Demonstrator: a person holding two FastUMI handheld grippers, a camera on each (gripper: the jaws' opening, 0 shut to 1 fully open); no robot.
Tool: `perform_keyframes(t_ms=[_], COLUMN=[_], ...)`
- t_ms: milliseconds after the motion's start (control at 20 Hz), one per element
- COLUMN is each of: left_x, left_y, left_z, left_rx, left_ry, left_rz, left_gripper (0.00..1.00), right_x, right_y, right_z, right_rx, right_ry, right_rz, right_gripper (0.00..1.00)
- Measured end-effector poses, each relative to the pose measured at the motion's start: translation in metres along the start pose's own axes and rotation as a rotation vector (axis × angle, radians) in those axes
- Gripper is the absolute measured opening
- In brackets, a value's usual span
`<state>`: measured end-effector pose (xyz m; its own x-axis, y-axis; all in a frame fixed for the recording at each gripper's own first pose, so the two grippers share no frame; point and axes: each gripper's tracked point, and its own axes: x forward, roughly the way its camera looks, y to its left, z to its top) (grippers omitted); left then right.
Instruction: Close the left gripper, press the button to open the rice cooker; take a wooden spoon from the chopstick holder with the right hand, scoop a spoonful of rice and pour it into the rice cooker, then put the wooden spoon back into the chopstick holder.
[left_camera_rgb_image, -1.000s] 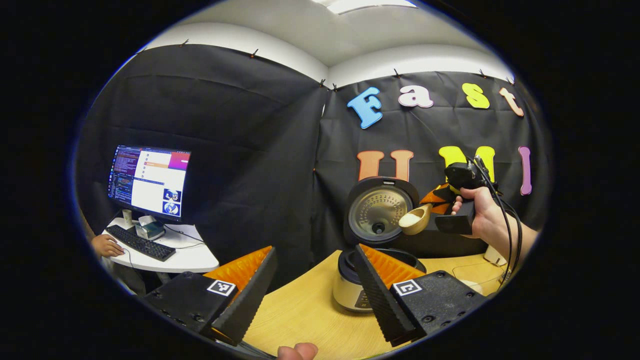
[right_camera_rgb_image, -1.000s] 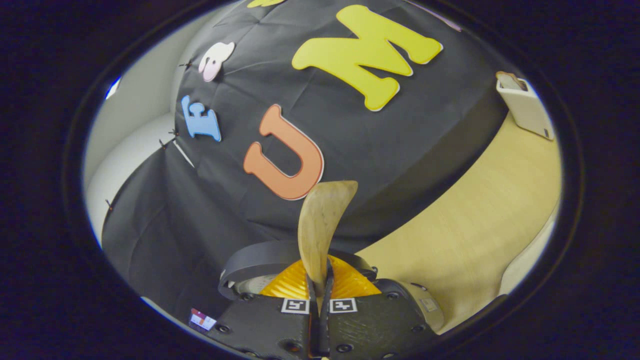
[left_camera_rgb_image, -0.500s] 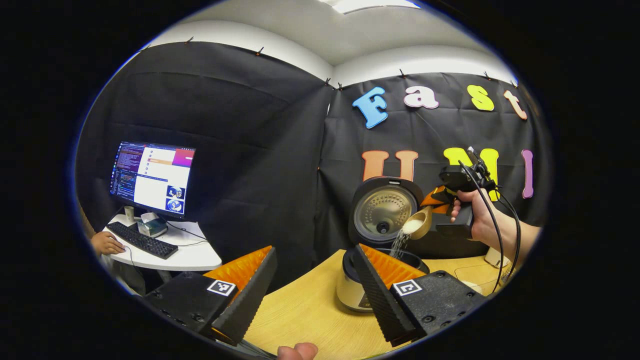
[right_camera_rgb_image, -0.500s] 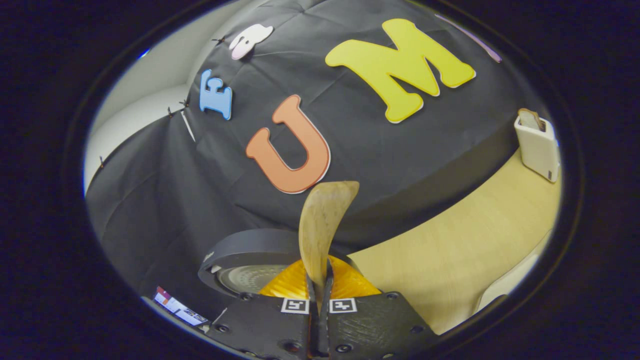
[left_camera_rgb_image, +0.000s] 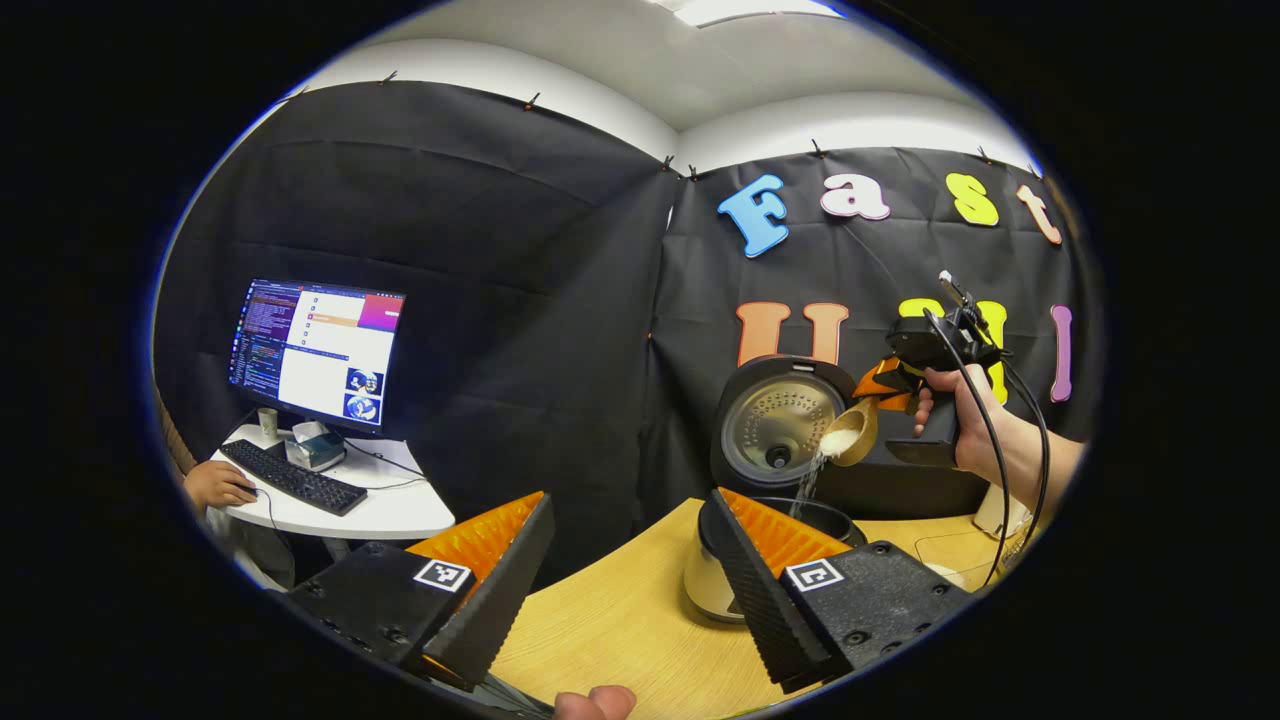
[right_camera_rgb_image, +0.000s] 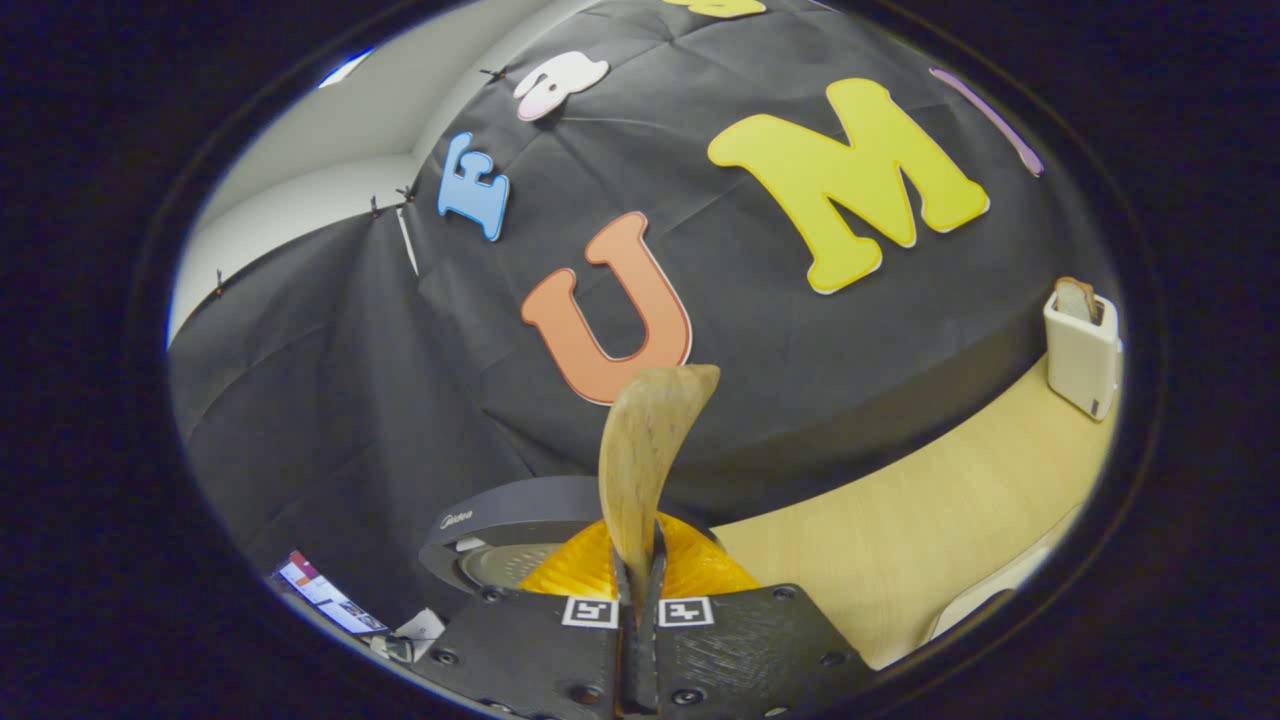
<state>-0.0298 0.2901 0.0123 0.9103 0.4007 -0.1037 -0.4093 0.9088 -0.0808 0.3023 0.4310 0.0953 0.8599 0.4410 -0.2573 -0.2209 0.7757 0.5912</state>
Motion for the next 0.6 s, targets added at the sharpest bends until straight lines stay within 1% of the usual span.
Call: perform_keyframes(t_ms=[150, 200, 300, 350, 400, 600], left_x=[0.0, 0.001, -0.001, 0.0, 0.001, -0.001], left_y=[0.002, 0.001, 0.001, 0.002, 0.004, 0.003], left_z=[0.002, 0.002, 0.002, 0.001, 0.001, 0.0], left_rx=[-0.001, -0.002, -0.003, 0.0, 0.002, -0.003], left_ry=[-0.005, -0.005, -0.001, -0.002, -0.003, 0.006], left_rz=[0.0, -0.005, -0.007, -0.002, 0.004, 0.0], left_gripper=[0.98, 1.0, 0.98, 1.0, 0.98, 0.98], right_x=[-0.001, -0.001, -0.002, -0.002, -0.003, -0.004], right_y=[0.001, 0.002, 0.002, 0.003, 0.004, 0.01], right_z=[0.001, 0.002, 0.001, 0.001, 0.001, 0.004], right_rx=[-0.002, -0.004, -0.031, -0.043, -0.054, -0.086], right_ry=[0.0, -0.003, -0.01, -0.014, -0.018, -0.03], right_rz=[-0.004, -0.004, -0.012, -0.015, -0.016, -0.014], right_gripper=[0.0, 0.0, 0.0, 0.0, 0.0, 0.0])
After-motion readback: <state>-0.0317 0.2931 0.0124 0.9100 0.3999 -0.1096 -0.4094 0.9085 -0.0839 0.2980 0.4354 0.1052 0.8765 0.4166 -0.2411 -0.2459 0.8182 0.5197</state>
